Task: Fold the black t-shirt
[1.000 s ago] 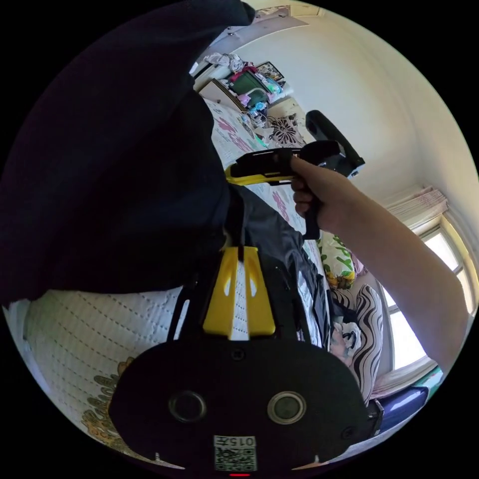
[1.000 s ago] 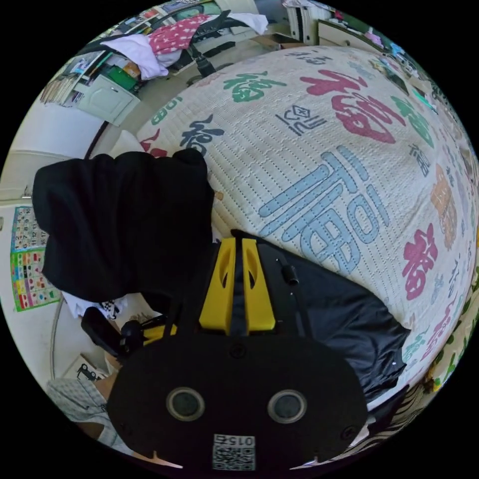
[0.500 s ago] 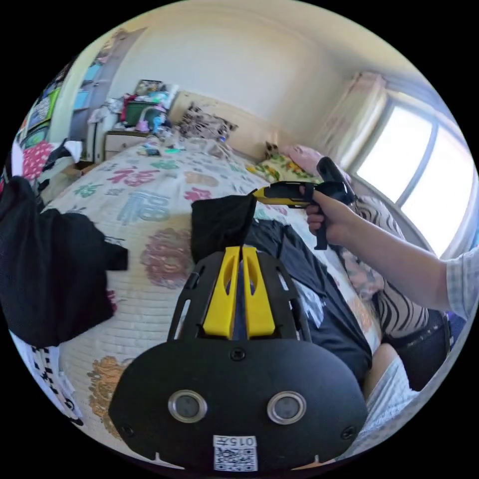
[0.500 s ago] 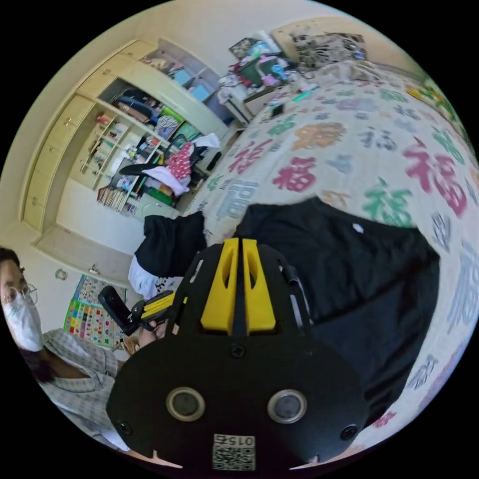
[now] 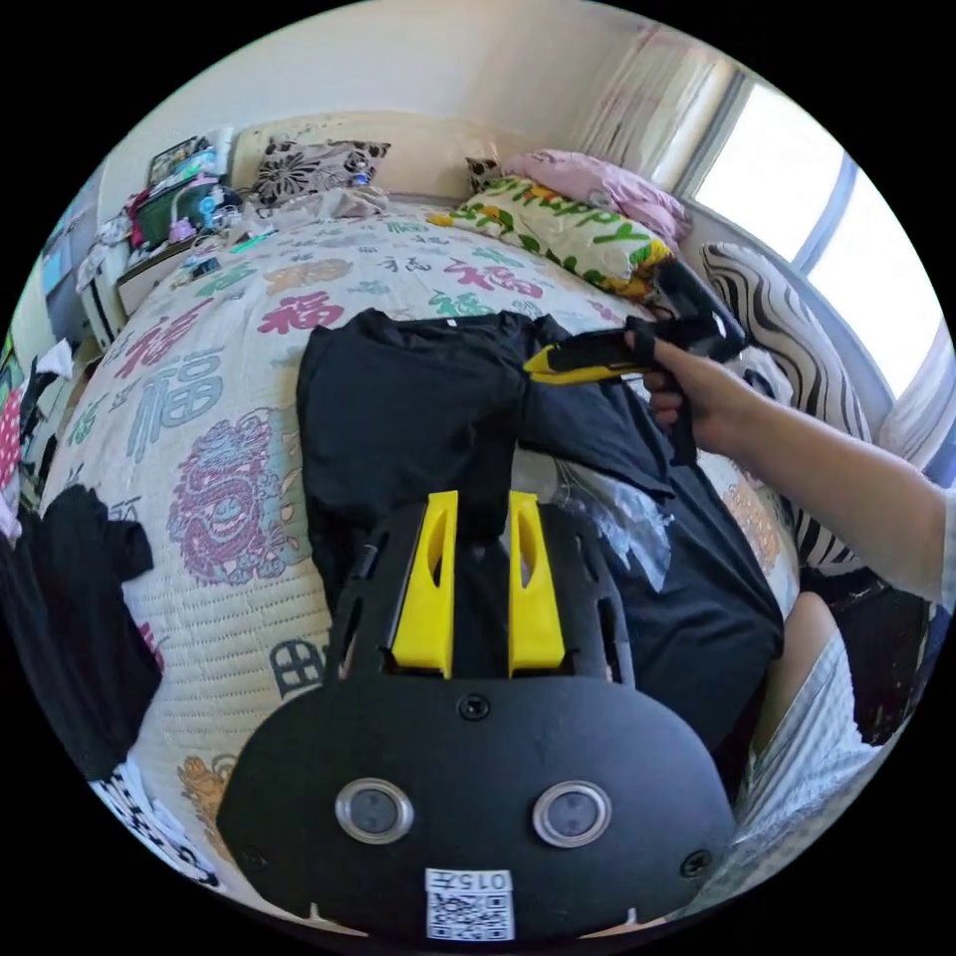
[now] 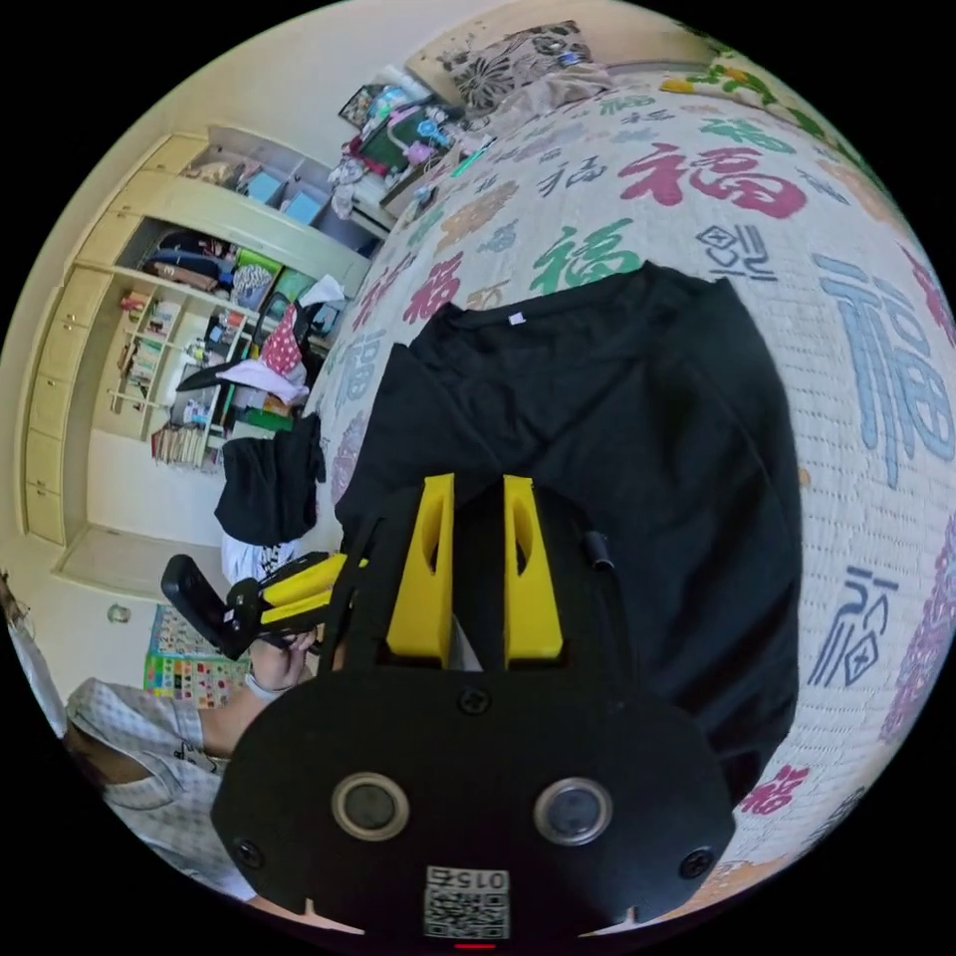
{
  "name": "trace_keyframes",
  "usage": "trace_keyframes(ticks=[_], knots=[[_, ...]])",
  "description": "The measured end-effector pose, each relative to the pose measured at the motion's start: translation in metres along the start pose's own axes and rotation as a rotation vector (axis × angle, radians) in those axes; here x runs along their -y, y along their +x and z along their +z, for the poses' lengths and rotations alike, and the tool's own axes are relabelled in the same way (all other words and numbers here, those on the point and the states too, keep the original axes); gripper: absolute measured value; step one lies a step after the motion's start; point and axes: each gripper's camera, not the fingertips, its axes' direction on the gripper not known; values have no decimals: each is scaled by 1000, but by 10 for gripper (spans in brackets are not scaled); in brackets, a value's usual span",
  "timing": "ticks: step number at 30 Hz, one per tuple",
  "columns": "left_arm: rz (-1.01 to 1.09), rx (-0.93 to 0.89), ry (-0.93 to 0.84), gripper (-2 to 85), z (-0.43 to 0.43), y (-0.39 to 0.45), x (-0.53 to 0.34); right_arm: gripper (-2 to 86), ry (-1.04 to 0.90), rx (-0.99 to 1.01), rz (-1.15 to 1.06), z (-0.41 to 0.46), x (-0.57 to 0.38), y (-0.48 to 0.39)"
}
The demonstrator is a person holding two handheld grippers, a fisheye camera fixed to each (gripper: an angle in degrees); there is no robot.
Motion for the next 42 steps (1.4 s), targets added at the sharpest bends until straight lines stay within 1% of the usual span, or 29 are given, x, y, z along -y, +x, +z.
trace_keyframes(ticks=[3,4,8,10,11,13,14,15,16,18,21,23,26,28,29,30,32,34,35,36,39,42], knots=[[34,7,-96,8,37,7,13,48,-113,-7,0,16,16,-3],[32,7,-86,6,38,8,14,26,-146,-8,18,21,21,-1],[87,-24,9,0,28,23,17,12,-149,-17,2,10,27,5],[178,56,-8,4,39,34,16,15,-149,-4,-17,2,26,8],[220,107,-70,9,52,34,18,18,-150,23,-32,-5,26,10],[232,11,-51,18,46,23,26,26,-130,52,-59,-23,25,13],[236,-83,4,24,34,11,34,37,-98,48,-89,-40,25,15],[211,-133,72,31,22,-6,46,42,-77,36,-107,-49,25,16],[191,-135,101,35,17,-17,54,57,-33,-7,-139,-69,27,19],[136,-84,159,65,10,-61,98,82,23,-105,-158,-94,32,27],[118,10,137,98,35,-109,162,108,52,-220,-130,-119,52,41],[95,-3,75,104,62,-131,197,120,32,-273,-85,-123,70,51],[63,5,-78,93,112,-151,239,125,10,-254,-11,-122,87,65],[14,-32,-154,66,137,-163,254,119,-22,-238,31,-118,95,74],[-35,-99,-188,48,151,-171,260,111,-59,-223,37,-114,99,78],[-66,-170,-199,33,161,-176,264,98,-72,-225,42,-113,100,79],[-96,-194,-214,11,172,-181,267,39,-83,-276,43,-117,102,79],[-100,-190,-203,2,174,-186,271,14,-129,-253,-1,-120,103,79],[-98,-180,-195,-2,174,-190,275,8,-169,-179,-6,-121,104,81],[-108,-162,-179,-4,170,-195,279,6,-181,-156,-4,-123,104,82],[-149,-166,-126,-7,156,-212,290,0,-127,-191,-11,-139,101,78],[-200,-151,-61,-7,138,-229,300,-2,-49,-165,9,-160,100,76]])
